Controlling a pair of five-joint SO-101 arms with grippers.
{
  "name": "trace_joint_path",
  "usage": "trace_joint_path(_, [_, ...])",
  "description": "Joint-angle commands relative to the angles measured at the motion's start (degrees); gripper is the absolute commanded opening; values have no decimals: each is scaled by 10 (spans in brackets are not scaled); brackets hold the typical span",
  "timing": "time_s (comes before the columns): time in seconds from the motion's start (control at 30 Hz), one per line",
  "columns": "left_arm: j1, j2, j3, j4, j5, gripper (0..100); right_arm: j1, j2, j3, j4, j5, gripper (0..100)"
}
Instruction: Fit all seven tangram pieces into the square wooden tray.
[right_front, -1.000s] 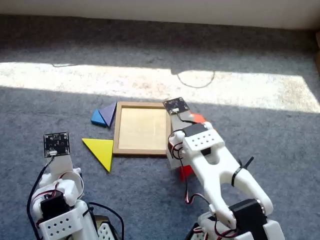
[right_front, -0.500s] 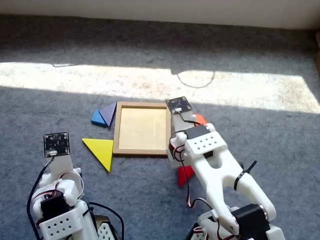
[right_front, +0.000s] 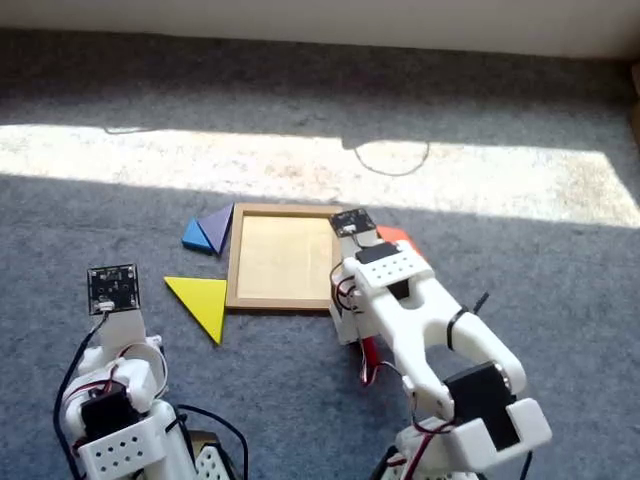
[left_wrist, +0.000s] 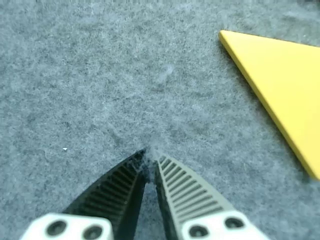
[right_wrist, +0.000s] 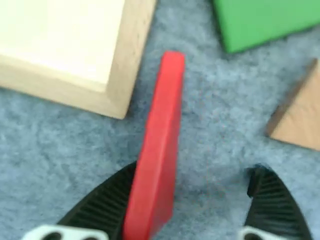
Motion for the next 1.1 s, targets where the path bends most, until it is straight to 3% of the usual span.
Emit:
trace_joint_path(0.0, [-6, -18, 12, 4, 1, 6, -2, 7, -14, 3, -4, 214])
trace_joint_path(0.2, [-6, -18, 12, 4, 1, 6, -3, 2, -15, 3, -3, 158])
trace_joint_path(0.4, [-6, -18, 12, 4, 1, 6, -3, -120, -11, 3, 41, 1])
trace_joint_path(0.73, [-6, -18, 12, 4, 1, 6, -45, -262, -14, 51, 40, 5])
trace_joint_path(1.07, [-6, -18, 12, 4, 1, 6, -113, -145, -136, -54, -83, 5])
